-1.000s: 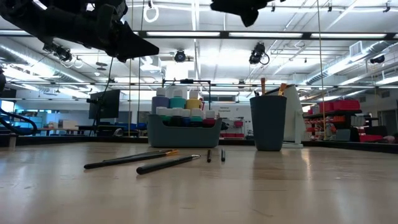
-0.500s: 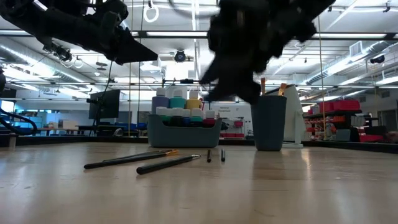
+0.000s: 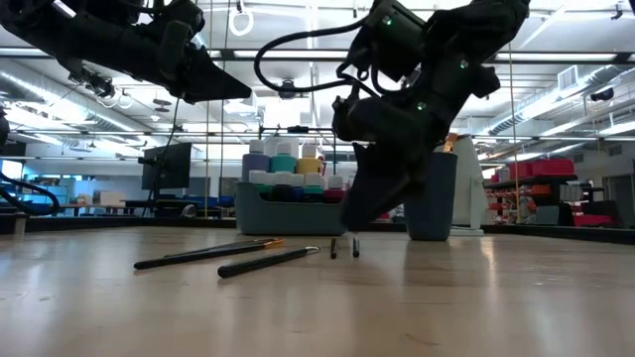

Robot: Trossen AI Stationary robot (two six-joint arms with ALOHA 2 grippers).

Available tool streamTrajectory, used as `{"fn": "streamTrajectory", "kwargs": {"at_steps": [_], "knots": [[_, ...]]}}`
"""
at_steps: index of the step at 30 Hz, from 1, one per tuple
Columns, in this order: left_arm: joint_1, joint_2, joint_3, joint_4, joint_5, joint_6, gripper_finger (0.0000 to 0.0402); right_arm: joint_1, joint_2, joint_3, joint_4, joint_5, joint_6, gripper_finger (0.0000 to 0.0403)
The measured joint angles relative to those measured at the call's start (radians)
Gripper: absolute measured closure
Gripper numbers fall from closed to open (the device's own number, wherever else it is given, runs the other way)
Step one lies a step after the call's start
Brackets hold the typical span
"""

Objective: Pick & Place Paint Supplies
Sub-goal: Put the silver paint brush into the blue cup

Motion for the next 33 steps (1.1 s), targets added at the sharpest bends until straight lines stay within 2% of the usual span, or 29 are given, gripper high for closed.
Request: {"fn": "streamTrajectory", "kwargs": {"at_steps": [9, 14, 17, 20, 22, 28, 30, 33], "knots": [[0.000, 0.000, 0.000, 0.000, 0.000, 0.003, 0.0358, 0.006, 0.005, 0.000, -0.012, 0.025, -0.043, 0.0229], [0.000, 0.000, 0.000, 0.000, -0.001, 0.008, 0.0358, 0.013, 0.005, 0.000, 0.095, 0.029, -0.038, 0.0229], [-0.001, 0.000, 0.000, 0.000, -0.052, 0.051, 0.0358, 0.024, 0.005, 0.000, 0.175, 0.053, -0.063, 0.0229], [0.000, 0.000, 0.000, -0.006, -0.096, 0.018, 0.0358, 0.034, 0.005, 0.000, 0.224, 0.077, -0.080, 0.0229], [0.000, 0.000, 0.000, -0.031, -0.048, -0.036, 0.0358, 0.043, 0.005, 0.000, 0.254, 0.077, -0.098, 0.0229], [-0.003, 0.021, 0.001, -0.134, 0.213, -0.225, 0.0358, 0.067, 0.005, 0.000, 0.324, 0.078, -0.224, 0.0229], [-0.018, 0.046, 0.001, -0.164, 0.254, -0.278, 0.0358, 0.074, 0.005, 0.000, 0.344, 0.071, -0.269, 0.0229], [-0.056, 0.117, 0.002, -0.169, 0.263, -0.313, 0.0358, 0.089, 0.005, 0.000, 0.352, 0.024, -0.360, 0.0229]]}}
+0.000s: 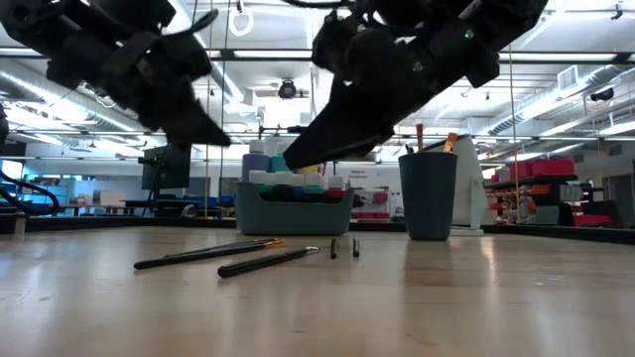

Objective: Pick & Place Paint Supplies
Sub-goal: Put the silver paint brush into the blue cup

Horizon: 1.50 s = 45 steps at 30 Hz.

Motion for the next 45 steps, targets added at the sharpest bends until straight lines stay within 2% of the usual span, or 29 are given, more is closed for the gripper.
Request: {"fn": "streamTrajectory", "kwargs": {"at_steps": [5, 10, 13, 17, 21, 27, 32, 38, 45], "knots": [[-0.061, 0.132, 0.000, 0.069, -0.038, -0.046, 0.0356, 0.036, 0.010, 0.000, 0.018, -0.129, -0.071, 0.0229], [-0.091, 0.241, 0.000, 0.163, -0.087, -0.056, 0.0325, 0.088, 0.076, 0.001, 0.104, -0.135, -0.096, 0.0229], [-0.092, 0.282, -0.001, 0.200, -0.118, -0.065, 0.0294, 0.108, 0.099, 0.001, 0.119, -0.095, -0.127, 0.0229], [-0.092, 0.305, -0.001, 0.207, -0.142, -0.112, 0.0259, 0.105, 0.107, 0.001, 0.065, -0.059, -0.157, 0.0229], [-0.092, 0.307, -0.001, 0.209, -0.158, -0.178, 0.0243, 0.094, 0.142, -0.001, 0.070, -0.056, -0.226, 0.0229], [-0.092, 0.307, -0.001, 0.222, -0.151, -0.179, 0.0247, 0.069, 0.186, -0.001, 0.112, -0.065, -0.278, 0.0229], [-0.092, 0.307, -0.001, 0.233, -0.151, -0.176, 0.0256, 0.037, 0.203, 0.001, 0.126, -0.133, -0.277, 0.0234], [-0.092, 0.307, -0.001, 0.234, -0.151, -0.134, 0.0264, 0.022, 0.219, 0.003, 0.120, -0.216, -0.292, 0.0298], [-0.092, 0.307, -0.001, 0.234, -0.151, -0.129, 0.0265, 0.021, 0.222, 0.001, 0.148, -0.236, -0.387, 0.0385]]}}
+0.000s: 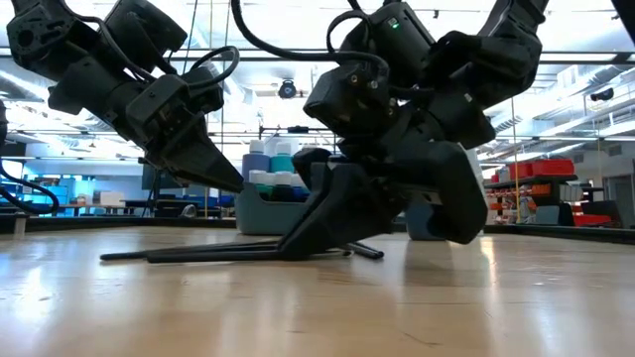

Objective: Pick & Place Paint Supplies
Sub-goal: Put the silver paint brush into the blue cup

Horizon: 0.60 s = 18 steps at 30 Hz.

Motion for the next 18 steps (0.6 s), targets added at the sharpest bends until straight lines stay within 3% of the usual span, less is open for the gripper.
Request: {"fn": "streamTrajectory", "kwargs": {"at_steps": [9, 18], "knots": [[0.000, 0.000, 0.000, 0.024, 0.012, -0.002, 0.0265, 0.000, -0.007, -0.003, 0.021, -0.008, 0.025, 0.0388], [0.000, 0.000, 0.000, 0.198, 0.180, -0.081, 0.0265, 0.000, -0.065, -0.003, 0.025, -0.004, 0.017, 0.0391]]}}
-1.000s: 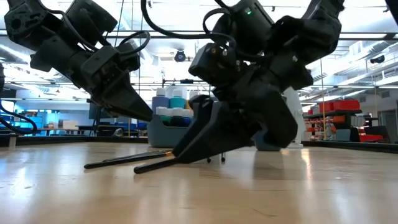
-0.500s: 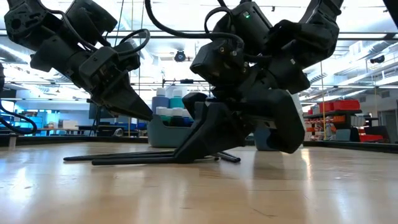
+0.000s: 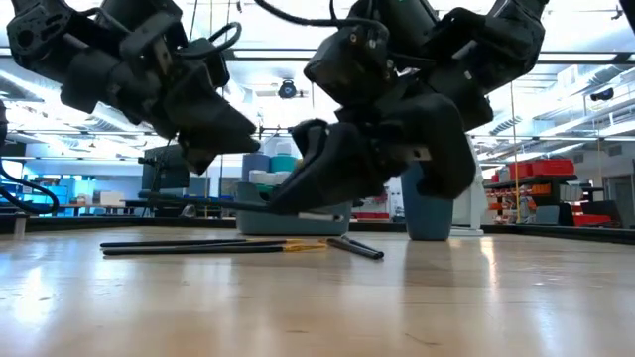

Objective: Pick & Place Paint Supplies
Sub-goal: Put the silver paint brush into the blue cup

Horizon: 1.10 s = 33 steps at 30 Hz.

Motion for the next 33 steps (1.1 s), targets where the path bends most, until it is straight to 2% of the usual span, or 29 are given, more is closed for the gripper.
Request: {"fn": "streamTrajectory", "kwargs": {"at_steps": [3, 7, 10, 12, 18, 28, 33], "knots": [[0.008, 0.000, 0.001, -0.007, 0.074, -0.099, 0.0265, 0.003, -0.016, 0.000, 0.005, 0.053, -0.052, 0.0391], [0.025, 0.000, 0.002, -0.038, 0.180, -0.251, 0.0265, 0.007, -0.039, 0.001, 0.008, 0.202, -0.177, 0.0391], [0.026, 0.000, 0.002, -0.044, 0.254, -0.316, 0.0265, 0.007, -0.049, 0.001, 0.001, 0.300, -0.265, 0.0391], [0.025, 0.000, 0.002, -0.046, 0.276, -0.329, 0.0265, 0.000, -0.049, 0.001, -0.005, 0.324, -0.314, 0.0391], [0.026, 0.000, 0.002, -0.090, 0.274, -0.301, 0.0265, -0.024, -0.049, 0.001, 0.013, 0.341, -0.326, 0.0391], [0.026, 0.000, 0.002, -0.105, 0.175, -0.208, 0.0265, -0.024, -0.049, 0.001, 0.020, 0.285, -0.326, 0.0391], [0.026, 0.000, 0.002, -0.123, 0.194, -0.220, 0.0265, -0.027, -0.049, 0.001, 0.078, 0.305, -0.330, 0.0392]]}}
